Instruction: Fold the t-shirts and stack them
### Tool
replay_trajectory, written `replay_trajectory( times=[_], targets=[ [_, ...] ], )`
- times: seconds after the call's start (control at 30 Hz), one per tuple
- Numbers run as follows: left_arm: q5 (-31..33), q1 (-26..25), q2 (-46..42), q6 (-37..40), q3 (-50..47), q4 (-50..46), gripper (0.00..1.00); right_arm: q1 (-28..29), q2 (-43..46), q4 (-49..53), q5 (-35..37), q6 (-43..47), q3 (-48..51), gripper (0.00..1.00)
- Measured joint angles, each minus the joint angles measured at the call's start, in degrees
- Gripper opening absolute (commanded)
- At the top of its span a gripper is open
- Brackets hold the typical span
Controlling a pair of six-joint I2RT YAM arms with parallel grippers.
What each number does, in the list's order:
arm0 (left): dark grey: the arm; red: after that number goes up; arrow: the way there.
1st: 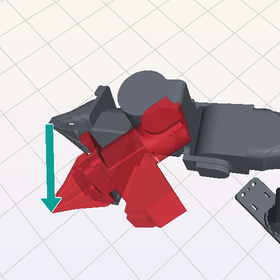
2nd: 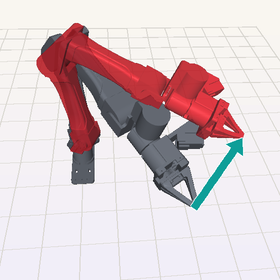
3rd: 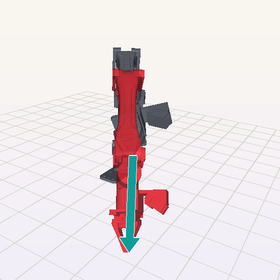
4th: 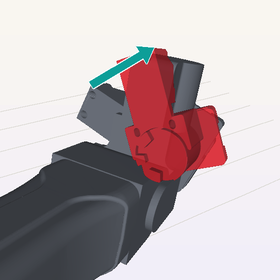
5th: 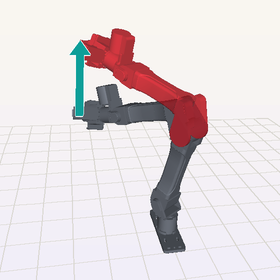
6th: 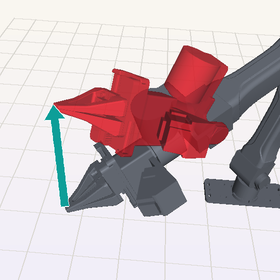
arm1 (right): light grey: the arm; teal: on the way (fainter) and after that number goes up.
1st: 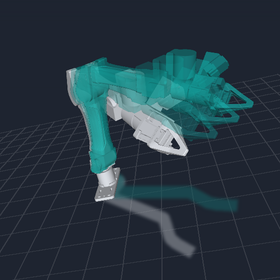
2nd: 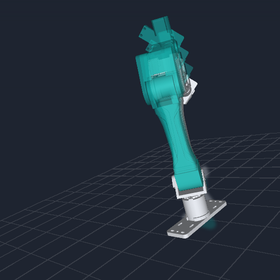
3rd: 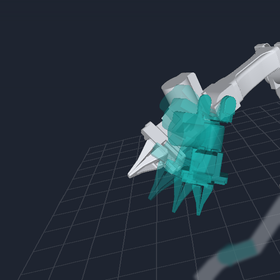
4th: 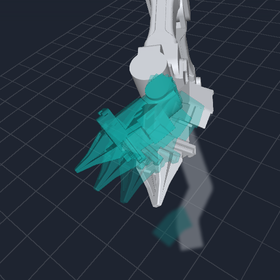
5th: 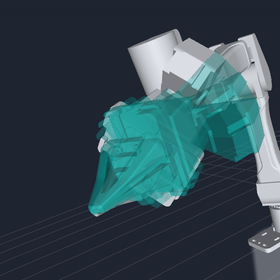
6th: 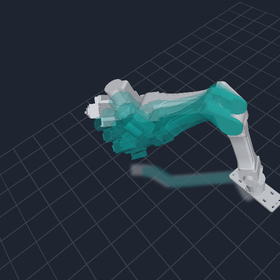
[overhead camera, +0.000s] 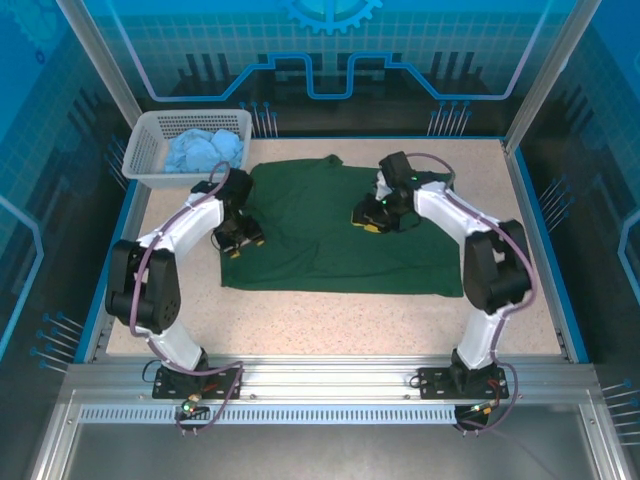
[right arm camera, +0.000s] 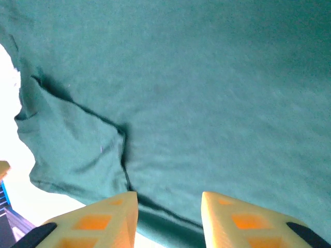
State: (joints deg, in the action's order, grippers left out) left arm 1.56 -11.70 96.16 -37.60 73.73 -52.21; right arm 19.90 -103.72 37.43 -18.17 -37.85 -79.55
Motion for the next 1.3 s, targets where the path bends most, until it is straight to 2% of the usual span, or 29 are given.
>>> replay_trajectory(
  times=[0.17, 0.27, 0.4, 0.67, 0.9, 1.13, 1.3],
  targets=[
    [-3.52, -4.72, -0.98, -1.36, 2.19, 2.03, 0.44, 0.02, 7.80, -1.44, 0.24, -2.62, 12.68, 0.36],
    [-6.27, -7.58, 0.50, -2.49, -0.20, 4.70, 0.43, 0.02, 8.59, -1.51, 1.66, -3.76, 19.65, 0.37],
    [-7.50, -8.17, 3.43, -3.19, -5.22, 6.91, 0.43, -0.26, 8.59, -1.38, 3.45, -4.66, 25.18, 0.37],
    [-3.87, -7.78, 7.26, -3.80, -10.91, 7.52, 0.43, -1.77, 8.57, -1.77, 5.55, -4.85, 27.78, 0.37],
    [-2.84, -7.58, 3.54, -5.73, -15.39, 7.69, 0.44, -1.70, 10.34, -4.02, 3.56, -4.90, 31.15, 0.38],
    [-1.79, -6.64, -0.70, -7.23, -19.96, 2.99, 0.45, -0.55, 12.37, -3.89, 0.94, -5.27, 34.03, 0.38],
    [-1.75, -6.36, -5.11, -7.58, -20.98, -1.55, 0.50, 0.00, 15.74, -0.48, 0.70, -6.03, 36.26, 0.48]
  ],
)
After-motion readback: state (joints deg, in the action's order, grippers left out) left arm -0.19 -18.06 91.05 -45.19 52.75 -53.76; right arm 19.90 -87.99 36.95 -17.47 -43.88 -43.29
